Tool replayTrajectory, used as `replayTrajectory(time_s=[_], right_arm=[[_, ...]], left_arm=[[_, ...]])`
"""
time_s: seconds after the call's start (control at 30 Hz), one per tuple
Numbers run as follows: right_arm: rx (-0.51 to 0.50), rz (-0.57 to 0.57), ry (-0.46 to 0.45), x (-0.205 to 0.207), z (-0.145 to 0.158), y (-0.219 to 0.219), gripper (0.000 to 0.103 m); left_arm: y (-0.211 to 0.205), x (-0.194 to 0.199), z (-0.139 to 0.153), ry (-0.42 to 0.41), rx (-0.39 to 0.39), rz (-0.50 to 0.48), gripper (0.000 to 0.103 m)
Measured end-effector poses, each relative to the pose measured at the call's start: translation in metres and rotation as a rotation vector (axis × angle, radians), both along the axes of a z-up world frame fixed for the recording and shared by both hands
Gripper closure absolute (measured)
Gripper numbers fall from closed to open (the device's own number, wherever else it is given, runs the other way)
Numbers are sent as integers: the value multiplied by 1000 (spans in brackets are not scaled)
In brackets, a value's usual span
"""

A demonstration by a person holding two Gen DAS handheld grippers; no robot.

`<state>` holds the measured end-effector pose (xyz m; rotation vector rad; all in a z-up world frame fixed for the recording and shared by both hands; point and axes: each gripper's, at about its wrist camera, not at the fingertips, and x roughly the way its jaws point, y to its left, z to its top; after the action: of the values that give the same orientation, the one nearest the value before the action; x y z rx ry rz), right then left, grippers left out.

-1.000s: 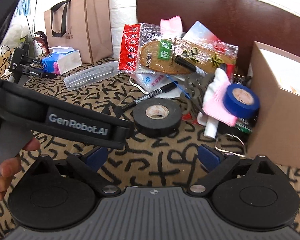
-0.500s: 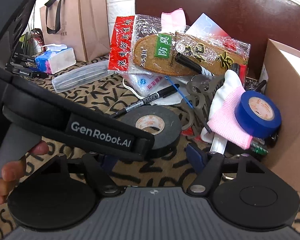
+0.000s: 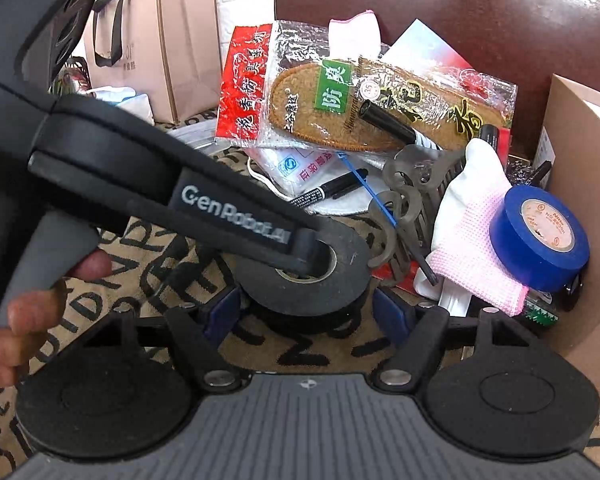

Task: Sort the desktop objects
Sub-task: 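Close the left gripper on the black electrical tape roll, then carry the tape roll with the left gripper over the cardboard box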

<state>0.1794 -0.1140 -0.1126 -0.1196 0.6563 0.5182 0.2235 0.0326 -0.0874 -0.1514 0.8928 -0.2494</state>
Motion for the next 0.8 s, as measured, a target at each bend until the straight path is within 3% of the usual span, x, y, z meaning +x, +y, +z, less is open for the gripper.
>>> replayTrajectory(time_s=[0.13, 0.27, 0.57, 0.8], right_arm=[[-10, -8, -10, 2, -3, 6, 25], [-21, -18, -5, -1, -2, 5, 26], [-33, -2, 29, -30, 8, -2, 27], [-17, -34, -26, -64, 35, -22, 27]], left_arm=[[-11, -1, 1, -22, 62, -19, 57], [-17, -7, 4, -20, 95, -33, 72], [-24, -42, 16, -10, 106, -30, 72], [-51, -70, 53, -93, 116, -66, 73]])
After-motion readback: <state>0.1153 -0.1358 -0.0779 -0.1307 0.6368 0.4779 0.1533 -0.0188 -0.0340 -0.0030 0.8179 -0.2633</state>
